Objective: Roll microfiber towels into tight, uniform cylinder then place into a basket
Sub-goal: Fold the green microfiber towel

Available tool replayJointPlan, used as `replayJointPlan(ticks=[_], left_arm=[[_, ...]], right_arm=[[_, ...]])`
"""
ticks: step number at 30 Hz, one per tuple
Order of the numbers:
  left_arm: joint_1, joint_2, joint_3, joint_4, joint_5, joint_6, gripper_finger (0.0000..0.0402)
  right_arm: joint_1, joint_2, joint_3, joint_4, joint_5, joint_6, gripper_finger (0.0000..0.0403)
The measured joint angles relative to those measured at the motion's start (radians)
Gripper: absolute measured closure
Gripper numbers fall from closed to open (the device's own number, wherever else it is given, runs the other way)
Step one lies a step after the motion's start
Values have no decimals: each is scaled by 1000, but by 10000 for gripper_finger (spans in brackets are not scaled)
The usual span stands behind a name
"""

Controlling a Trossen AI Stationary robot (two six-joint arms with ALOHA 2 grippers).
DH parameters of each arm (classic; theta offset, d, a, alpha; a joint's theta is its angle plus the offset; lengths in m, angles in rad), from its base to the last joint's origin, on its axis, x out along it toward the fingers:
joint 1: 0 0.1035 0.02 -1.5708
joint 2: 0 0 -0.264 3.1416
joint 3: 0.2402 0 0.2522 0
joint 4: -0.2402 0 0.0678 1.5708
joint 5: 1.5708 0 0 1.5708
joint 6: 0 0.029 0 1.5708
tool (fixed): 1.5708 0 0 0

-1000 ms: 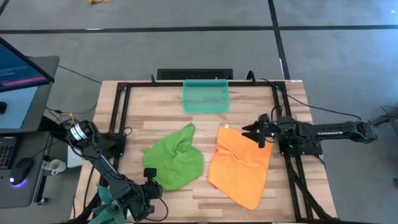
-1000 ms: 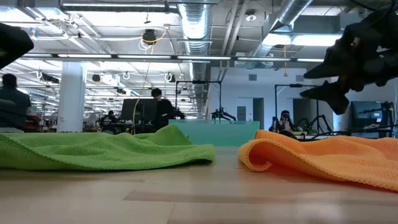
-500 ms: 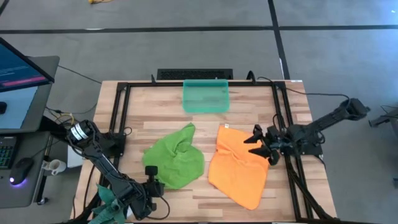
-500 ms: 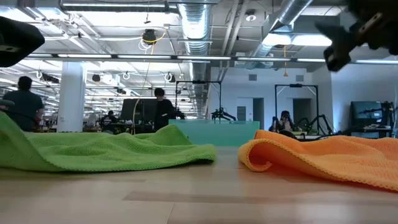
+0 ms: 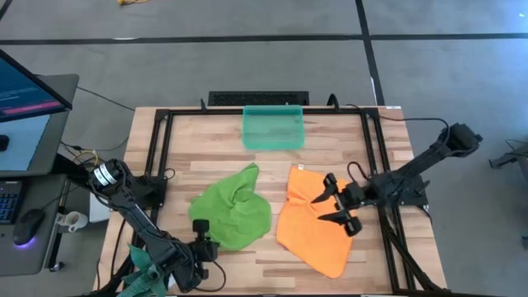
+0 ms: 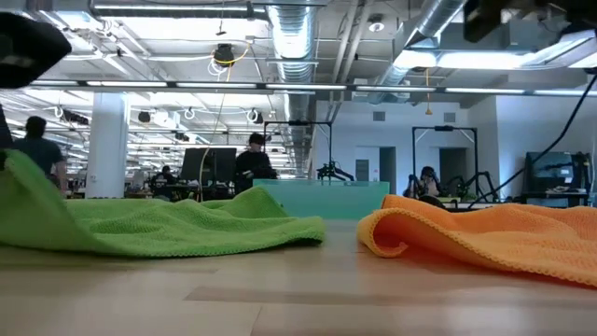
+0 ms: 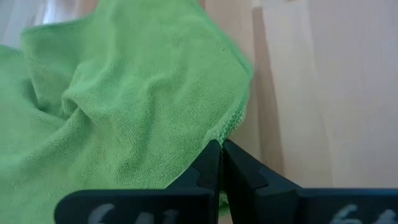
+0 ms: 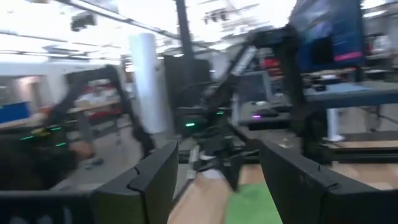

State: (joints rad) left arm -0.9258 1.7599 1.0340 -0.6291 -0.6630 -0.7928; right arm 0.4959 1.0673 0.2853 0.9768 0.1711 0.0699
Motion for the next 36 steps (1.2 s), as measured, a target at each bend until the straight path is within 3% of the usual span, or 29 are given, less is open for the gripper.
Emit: replayJointPlan(ticks=[9, 22, 31, 36], left_arm=[[-29, 0, 134, -204, -112, 20, 400], [9, -1, 157, -229, -135, 0, 400], [33, -1, 162, -265, -138, -37, 400], [34, -1, 208, -339, -191, -83, 400]], right_arm=[[-59, 193, 186, -185, 71, 0, 154], [-40, 579, 514, -333, 66, -131, 154], [-58, 749, 739, -563, 66, -133, 154], [-68, 832, 819, -617, 66, -133, 154]])
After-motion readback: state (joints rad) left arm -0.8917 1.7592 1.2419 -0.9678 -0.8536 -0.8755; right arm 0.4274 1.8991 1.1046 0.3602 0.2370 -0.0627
